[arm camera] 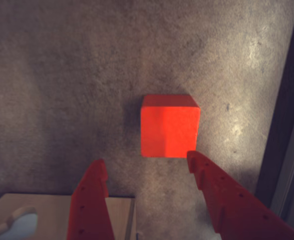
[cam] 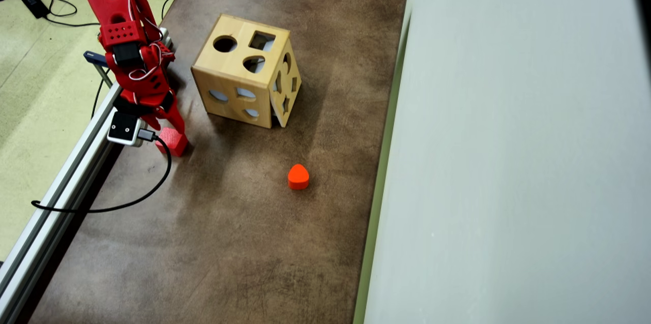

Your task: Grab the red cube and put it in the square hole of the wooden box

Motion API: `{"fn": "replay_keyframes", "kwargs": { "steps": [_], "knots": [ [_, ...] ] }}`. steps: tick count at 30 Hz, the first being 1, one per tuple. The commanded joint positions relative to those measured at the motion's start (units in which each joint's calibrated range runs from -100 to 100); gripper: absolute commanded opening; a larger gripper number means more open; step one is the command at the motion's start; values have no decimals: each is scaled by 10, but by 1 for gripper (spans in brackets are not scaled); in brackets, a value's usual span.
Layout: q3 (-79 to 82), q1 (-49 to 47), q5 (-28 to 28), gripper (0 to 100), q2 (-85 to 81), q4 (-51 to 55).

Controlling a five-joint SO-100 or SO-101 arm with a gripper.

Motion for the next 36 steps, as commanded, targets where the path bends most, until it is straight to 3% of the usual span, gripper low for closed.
{"fn": "replay_keyframes", "kwargs": {
  "steps": [1,36],
  "knots": [
    [12,3,-1,26,-21,1],
    [21,27,0,27,31,-10]
  ]
}}
